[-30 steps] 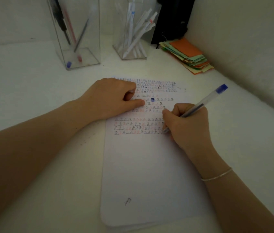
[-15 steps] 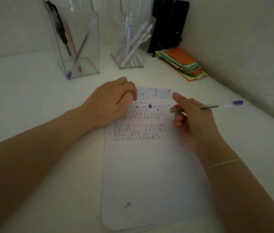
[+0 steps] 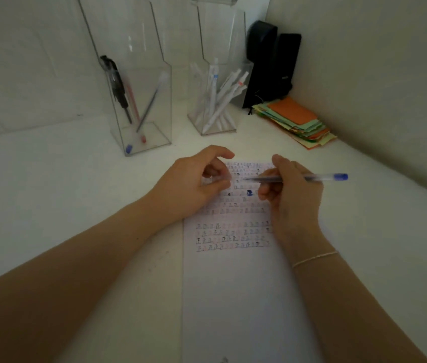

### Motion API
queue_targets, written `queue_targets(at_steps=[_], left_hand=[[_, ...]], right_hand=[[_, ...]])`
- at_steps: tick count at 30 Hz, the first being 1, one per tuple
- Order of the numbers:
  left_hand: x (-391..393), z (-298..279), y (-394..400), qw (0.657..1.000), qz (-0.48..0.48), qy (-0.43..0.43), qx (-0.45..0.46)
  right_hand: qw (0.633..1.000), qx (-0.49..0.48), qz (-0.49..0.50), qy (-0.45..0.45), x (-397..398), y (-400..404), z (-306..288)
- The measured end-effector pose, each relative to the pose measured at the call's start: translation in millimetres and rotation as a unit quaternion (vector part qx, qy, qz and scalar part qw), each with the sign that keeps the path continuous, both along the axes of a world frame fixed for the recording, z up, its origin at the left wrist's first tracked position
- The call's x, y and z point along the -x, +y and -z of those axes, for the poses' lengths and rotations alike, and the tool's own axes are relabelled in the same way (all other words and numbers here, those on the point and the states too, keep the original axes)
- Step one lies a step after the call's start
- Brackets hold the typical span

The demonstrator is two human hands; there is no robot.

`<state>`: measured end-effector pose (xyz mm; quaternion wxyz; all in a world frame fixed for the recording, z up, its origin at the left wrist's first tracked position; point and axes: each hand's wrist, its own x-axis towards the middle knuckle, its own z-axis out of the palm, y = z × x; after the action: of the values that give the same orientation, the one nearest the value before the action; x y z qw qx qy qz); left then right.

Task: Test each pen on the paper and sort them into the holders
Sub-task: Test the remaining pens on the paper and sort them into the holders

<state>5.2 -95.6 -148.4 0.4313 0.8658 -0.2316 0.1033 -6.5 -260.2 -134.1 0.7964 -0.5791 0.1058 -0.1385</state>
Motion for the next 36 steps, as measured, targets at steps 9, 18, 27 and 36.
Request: queue_targets(at_steps=[9,18,27,36], left_hand=[[2.9,-1.0,-1.3,0.998,0.016,-0.039,-0.040],[4.3,-2.5,-2.3,0.998,0.024,-0.061,-0.026],[5.1,-3.3,-2.2,0.995,0.045,-0.083,-0.028],[10.8,-11.6,-14.8,0.985,0.011,0.086,0.146]], right_hand=[[0.996,0.065,-0.045,-0.034,0.1,3.0,6.6],[0.998,0.016,-0.027,-0.047,-2.0,0.2,6.9],[0.991,0.090,-0.094,-0.039,-3.5,-0.4,6.6],[0.997,-0.031,0.049,-0.043,-7.8,-13.5,-10.0]])
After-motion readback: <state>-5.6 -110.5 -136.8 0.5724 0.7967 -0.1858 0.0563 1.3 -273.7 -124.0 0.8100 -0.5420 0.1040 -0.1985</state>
